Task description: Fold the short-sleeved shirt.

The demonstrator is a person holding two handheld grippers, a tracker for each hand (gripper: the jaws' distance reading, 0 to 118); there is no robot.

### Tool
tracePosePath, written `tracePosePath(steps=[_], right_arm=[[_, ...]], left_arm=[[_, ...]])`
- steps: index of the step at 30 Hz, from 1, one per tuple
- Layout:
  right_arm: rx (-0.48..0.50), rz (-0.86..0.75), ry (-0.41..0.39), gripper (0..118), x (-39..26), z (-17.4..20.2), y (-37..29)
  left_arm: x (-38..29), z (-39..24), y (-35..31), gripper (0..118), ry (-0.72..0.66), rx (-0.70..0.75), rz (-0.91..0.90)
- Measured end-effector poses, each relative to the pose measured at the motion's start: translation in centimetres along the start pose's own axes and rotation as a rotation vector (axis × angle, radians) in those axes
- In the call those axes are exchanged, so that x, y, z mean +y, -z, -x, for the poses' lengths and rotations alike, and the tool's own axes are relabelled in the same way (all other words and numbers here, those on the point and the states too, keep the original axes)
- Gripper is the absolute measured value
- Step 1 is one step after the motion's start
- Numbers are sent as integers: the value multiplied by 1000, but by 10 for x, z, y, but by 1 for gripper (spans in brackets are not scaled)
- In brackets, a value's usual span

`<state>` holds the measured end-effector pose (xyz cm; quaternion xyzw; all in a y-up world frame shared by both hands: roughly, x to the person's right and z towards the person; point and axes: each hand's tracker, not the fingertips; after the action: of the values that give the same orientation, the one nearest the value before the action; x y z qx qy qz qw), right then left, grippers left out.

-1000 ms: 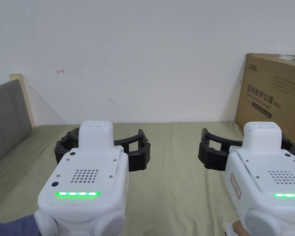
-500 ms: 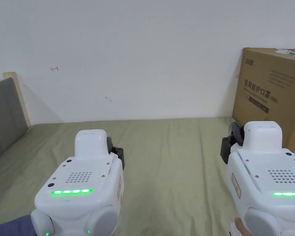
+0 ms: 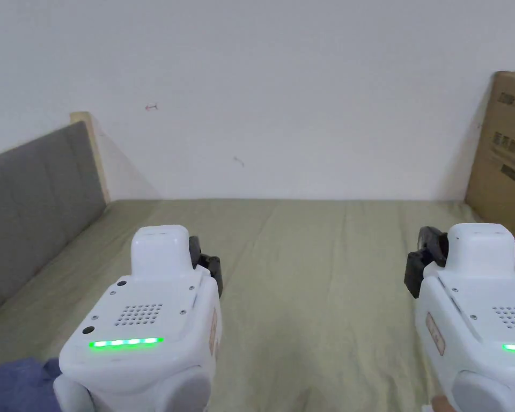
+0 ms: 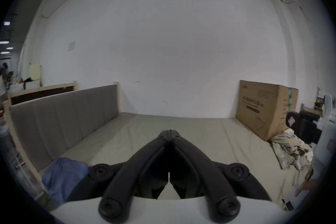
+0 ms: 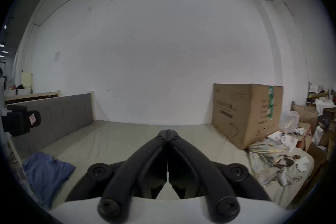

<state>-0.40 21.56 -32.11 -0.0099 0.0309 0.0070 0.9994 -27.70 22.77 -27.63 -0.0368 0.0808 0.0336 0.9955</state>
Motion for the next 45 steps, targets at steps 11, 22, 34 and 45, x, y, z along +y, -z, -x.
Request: tracePosePath(steps=[11,22,34,45], right_arm=[[493,130,38,0,-12,210,8],[587,243,-32,0,-22,253,23],[608,499,-148,0,-85,281,66],[606,556,-211,0,-119,277,81]], left_arm=[[-20,185,-84,0,-49,498,57],[-45,252,-21,0,-151,400,429],[-186,331,99,94,-395,361,1064],[-257,301,151,118,-151,374,1091]])
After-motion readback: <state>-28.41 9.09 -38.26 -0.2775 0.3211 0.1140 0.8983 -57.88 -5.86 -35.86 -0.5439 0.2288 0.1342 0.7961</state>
